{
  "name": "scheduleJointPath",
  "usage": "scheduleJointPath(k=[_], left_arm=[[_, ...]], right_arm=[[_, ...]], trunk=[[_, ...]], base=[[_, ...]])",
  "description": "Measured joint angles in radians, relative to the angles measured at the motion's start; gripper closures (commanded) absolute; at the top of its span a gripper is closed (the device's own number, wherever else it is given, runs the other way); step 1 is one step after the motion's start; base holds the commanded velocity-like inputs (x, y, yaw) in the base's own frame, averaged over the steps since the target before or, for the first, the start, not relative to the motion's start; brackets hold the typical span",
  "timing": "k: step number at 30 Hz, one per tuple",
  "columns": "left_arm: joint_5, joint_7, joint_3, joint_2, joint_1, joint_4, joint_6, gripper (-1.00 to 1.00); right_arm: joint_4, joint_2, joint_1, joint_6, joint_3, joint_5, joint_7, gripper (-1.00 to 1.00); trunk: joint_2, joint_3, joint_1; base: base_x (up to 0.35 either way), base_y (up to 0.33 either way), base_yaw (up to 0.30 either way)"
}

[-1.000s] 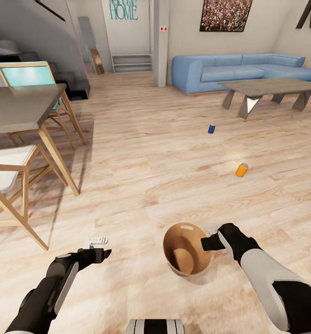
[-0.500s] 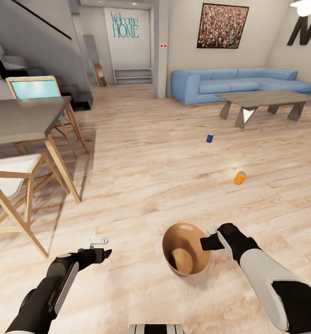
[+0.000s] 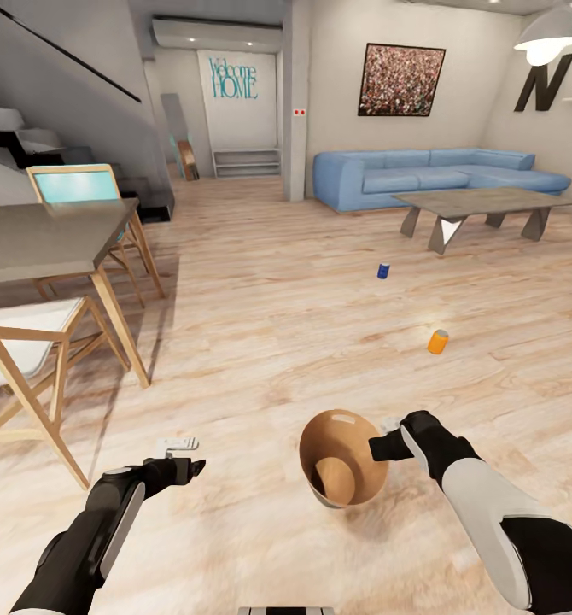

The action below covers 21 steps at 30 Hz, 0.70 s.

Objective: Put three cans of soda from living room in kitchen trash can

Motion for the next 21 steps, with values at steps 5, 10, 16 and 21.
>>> scheduleJointPath(k=[5,10,16,21], left_arm=[[0.0,0.0,0.0,0.0,0.0,0.0,0.0,-1.0],[0.0,0.0,0.0,0.0,0.0,0.0,0.001,-1.0],[-0.001,0.001,0.0,0.0,0.0,0.001,0.001,-1.0],[-0.003,0.002,0.0,0.0,0.0,0.001,0.001,-1.0]], right_arm=[[-0.003,-0.002,0.0,-0.002,-0.001,0.0,0.002,1.0],[-0.008,-0.003,0.0,-0.004,-0.002,-0.003,0.007,1.0],[-0.015,-0.01,0.0,-0.006,-0.01,-0.014,0.017,1.0],[-0.017,-0.017,-0.001,-0.007,-0.01,-0.011,0.031,1.0]], trunk=[[0.001,0.019,-0.002],[0.002,0.039,-0.005],[0.004,0.062,-0.007],[0.005,0.081,-0.009]], base=[[0.0,0.0,0.0],[0.0,0.0,0.0],[0.0,0.0,0.0],[0.0,0.0,0.0]])
